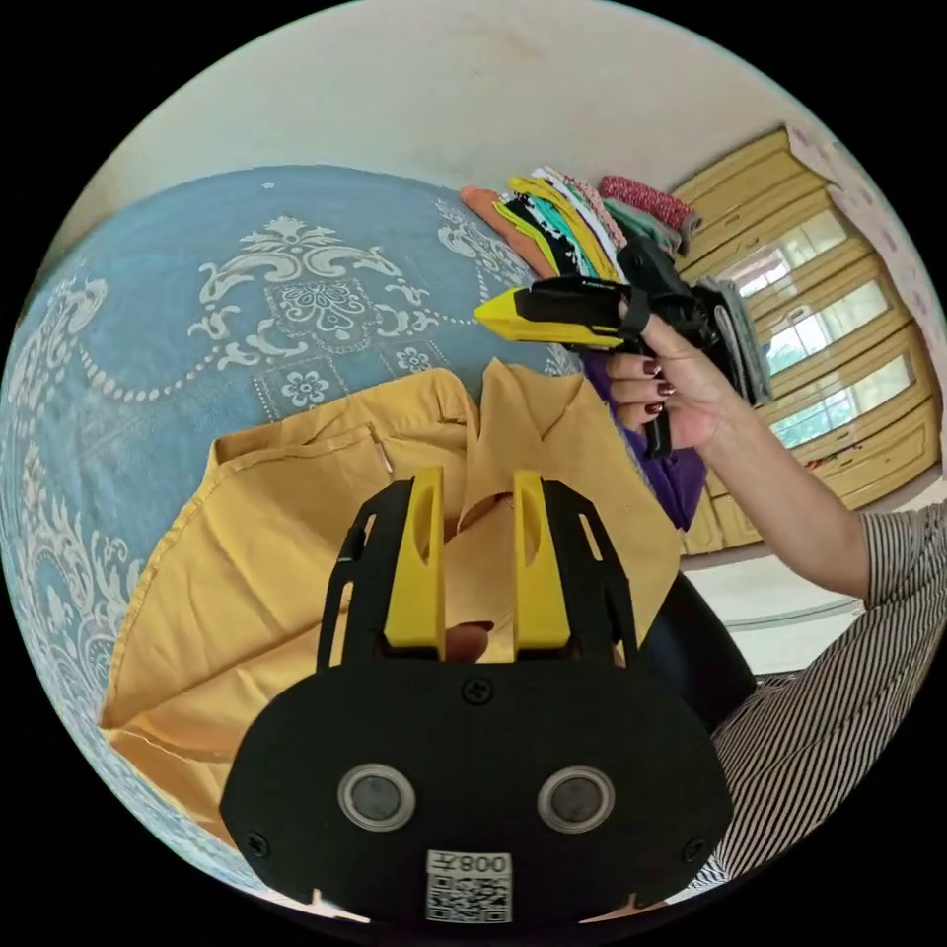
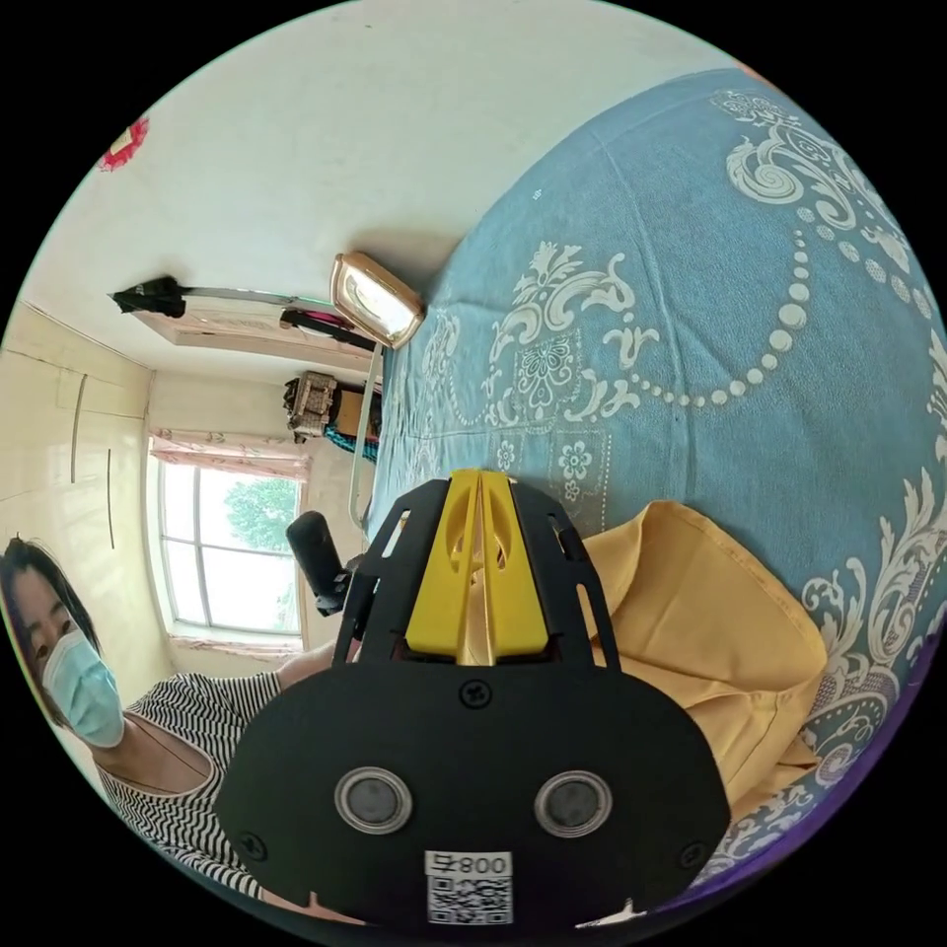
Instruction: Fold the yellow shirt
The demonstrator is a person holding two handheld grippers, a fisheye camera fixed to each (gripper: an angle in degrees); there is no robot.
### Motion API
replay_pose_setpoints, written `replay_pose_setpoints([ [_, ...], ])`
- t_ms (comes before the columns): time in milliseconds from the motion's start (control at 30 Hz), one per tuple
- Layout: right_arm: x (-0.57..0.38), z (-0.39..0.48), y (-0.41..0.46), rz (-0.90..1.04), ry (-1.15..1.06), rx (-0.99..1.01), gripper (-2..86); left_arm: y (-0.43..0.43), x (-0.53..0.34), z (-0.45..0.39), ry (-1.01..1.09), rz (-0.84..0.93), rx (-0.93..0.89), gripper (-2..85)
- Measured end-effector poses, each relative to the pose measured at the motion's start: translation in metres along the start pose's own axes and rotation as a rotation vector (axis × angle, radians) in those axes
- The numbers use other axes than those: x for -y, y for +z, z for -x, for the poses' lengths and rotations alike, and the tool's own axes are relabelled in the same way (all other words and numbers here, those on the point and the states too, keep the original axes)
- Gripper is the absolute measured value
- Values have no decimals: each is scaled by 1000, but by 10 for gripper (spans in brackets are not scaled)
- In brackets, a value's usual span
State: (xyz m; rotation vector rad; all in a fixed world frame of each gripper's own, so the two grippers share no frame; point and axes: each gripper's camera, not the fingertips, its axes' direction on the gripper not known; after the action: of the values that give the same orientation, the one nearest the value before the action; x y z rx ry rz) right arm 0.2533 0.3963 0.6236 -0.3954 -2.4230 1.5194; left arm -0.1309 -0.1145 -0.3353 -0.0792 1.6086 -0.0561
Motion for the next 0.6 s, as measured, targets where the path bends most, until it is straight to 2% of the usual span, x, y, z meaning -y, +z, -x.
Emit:
replay_pose_setpoints([
  [67,-8,0,-5,6,-10,-26,1,11,4,-19,79,37,103,42],
  [133,-27,-1,-18,15,-32,-116,1,12,4,-24,80,16,125,24],
  [300,-71,-18,-27,90,-15,-264,3,14,-6,-4,-45,-48,-27,12],
  [600,-73,-51,-18,128,71,-85,11,6,-18,-7,-64,-72,-63,14],
])
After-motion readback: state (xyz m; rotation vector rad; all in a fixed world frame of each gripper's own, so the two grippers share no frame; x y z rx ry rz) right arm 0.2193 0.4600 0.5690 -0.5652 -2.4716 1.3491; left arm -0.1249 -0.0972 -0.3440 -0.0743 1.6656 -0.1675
